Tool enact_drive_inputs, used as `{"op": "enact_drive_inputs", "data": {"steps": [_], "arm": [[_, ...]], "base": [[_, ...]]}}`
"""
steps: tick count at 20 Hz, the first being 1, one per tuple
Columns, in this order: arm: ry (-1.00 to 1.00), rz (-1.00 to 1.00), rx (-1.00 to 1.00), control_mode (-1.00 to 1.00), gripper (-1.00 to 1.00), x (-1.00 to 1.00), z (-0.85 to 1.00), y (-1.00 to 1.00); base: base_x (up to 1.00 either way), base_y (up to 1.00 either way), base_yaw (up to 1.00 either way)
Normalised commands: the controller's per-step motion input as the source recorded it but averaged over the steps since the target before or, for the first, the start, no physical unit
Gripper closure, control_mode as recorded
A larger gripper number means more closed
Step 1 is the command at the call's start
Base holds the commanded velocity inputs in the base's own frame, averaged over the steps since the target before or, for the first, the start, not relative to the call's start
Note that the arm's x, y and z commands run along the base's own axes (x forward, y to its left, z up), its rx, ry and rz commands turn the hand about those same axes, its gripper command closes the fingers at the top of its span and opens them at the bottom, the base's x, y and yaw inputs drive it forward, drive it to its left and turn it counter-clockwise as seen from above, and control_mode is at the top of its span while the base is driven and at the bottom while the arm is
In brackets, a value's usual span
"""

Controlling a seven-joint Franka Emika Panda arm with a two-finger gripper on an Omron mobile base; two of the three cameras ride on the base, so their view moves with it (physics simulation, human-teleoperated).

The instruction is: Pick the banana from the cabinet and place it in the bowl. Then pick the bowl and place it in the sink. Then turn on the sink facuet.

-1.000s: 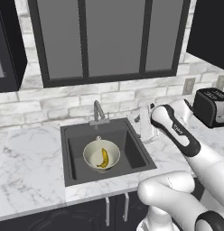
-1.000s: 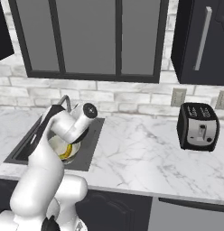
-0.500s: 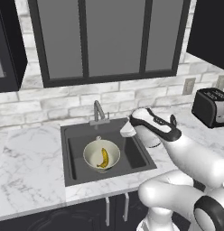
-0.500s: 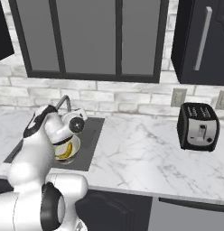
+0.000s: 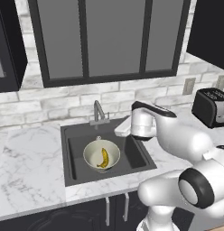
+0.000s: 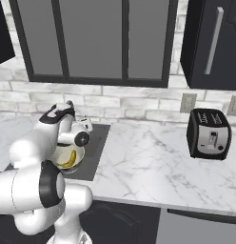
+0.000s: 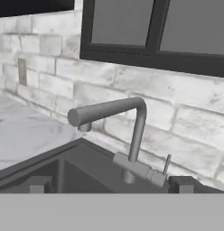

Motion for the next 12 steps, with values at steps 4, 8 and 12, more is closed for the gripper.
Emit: {"op": "enact_drive_inputs", "data": {"steps": [4,8,12], "arm": [[0.00,0.14,0.00,-1.00,-1.00,0.33,-0.30,0.00],[0.00,0.08,0.01,-1.00,-1.00,0.36,-0.01,-0.02],[0.00,0.01,0.05,-1.00,-1.00,0.30,0.00,-0.12]], "base": [[0.00,0.00,0.00],[0.00,0.00,0.00],[0.00,0.00,0.00]]}}
